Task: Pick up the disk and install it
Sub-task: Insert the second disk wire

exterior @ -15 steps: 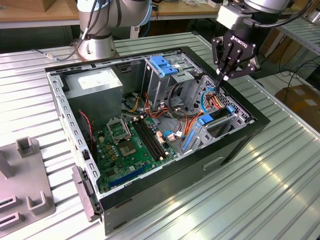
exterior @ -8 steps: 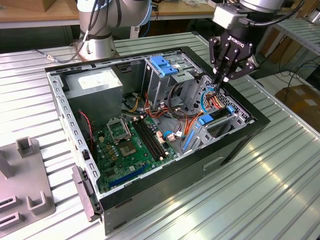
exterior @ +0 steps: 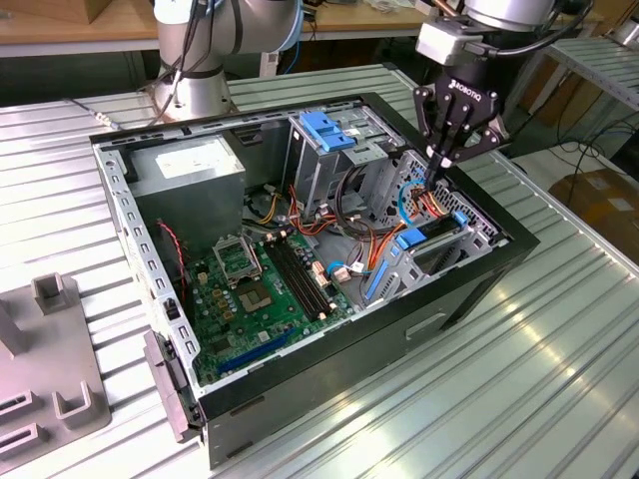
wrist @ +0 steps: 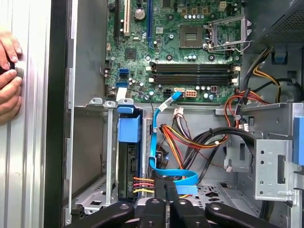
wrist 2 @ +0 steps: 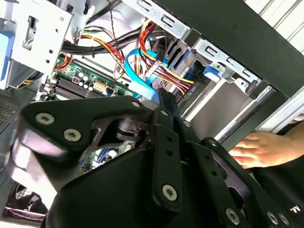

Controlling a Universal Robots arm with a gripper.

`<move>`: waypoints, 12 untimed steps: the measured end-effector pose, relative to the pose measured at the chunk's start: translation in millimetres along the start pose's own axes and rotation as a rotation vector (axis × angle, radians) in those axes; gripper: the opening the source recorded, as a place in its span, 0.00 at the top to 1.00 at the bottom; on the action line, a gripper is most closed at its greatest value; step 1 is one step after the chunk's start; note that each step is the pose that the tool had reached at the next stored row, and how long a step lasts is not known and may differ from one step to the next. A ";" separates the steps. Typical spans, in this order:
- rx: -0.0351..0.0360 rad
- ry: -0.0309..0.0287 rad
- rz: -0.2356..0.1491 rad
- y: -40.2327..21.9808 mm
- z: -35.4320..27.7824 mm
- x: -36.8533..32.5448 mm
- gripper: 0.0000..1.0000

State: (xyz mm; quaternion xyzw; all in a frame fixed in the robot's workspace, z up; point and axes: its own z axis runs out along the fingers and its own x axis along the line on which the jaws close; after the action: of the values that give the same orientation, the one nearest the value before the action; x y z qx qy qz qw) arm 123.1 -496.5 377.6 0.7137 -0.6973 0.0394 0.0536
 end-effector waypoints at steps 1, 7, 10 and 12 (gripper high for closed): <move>0.0005 0.0031 0.000 -0.1 1.3 -0.2 0.89; 0.0018 0.0077 0.000 -0.1 3.1 -0.3 0.89; 0.0018 0.0089 0.000 -0.1 3.4 -0.4 0.83; 0.0017 0.0109 0.000 -0.1 3.7 -0.5 0.76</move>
State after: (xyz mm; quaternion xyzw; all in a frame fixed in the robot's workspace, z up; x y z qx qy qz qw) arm 123.2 -496.5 373.9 0.7134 -0.6971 0.0439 0.0567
